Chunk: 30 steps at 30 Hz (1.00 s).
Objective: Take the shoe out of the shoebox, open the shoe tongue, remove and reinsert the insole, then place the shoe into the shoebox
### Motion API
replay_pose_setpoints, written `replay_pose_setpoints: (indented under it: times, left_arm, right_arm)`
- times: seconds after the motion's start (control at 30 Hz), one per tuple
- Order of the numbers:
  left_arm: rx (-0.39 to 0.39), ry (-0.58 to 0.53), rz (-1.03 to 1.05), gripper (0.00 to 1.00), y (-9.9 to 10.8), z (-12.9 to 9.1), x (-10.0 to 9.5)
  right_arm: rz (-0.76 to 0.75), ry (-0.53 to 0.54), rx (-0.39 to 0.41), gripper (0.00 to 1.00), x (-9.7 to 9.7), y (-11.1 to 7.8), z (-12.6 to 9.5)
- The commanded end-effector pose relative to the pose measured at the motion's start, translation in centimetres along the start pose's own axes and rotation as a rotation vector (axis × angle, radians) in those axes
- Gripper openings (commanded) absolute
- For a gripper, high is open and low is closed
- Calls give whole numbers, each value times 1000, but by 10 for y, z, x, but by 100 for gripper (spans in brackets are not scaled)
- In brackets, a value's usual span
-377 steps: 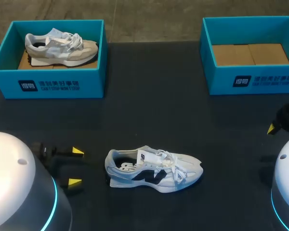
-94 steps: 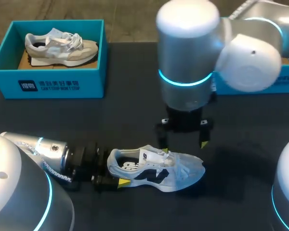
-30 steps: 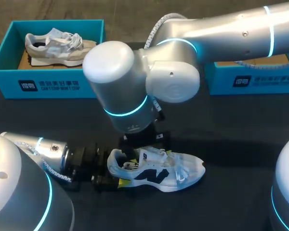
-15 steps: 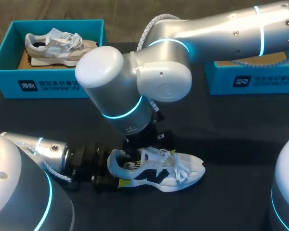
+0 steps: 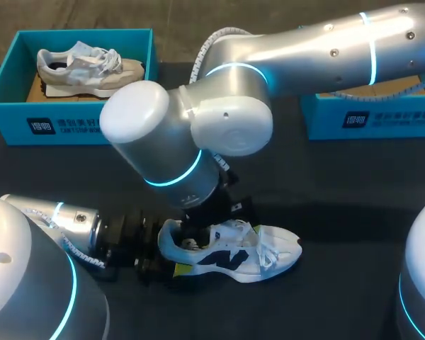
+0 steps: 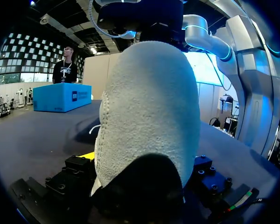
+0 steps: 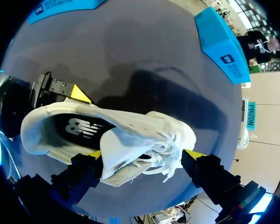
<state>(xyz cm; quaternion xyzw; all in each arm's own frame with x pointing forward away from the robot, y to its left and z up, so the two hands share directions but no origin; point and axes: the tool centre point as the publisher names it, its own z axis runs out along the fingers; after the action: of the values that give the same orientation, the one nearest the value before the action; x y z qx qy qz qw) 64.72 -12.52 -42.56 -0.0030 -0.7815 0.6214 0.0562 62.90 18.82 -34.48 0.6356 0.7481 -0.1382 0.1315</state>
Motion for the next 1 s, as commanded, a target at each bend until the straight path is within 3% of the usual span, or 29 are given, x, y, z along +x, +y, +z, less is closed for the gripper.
replay_pose_setpoints:
  times: [0.03,0.27,0.33,0.5,0.73,1.0]
  left_arm:
    - [-3,-4,-1,0,3,3,0]
    - [-3,-4,-1,0,3,3,0]
    - [-3,-4,-1,0,3,3,0]
    - [-3,-4,-1,0,3,3,0]
    - [-3,-4,-1,0,3,3,0]
    - [-3,-4,-1,0,3,3,0]
  right_arm:
    - [446,22,-6,100,-3,-6,1]
    - [436,118,31,100,-15,-3,3]
    - [436,122,36,87,-18,-3,3]
    - [428,142,46,75,-23,-4,0]
    - [386,203,101,72,-26,-4,3]
    - [340,253,150,51,-16,-12,-4]
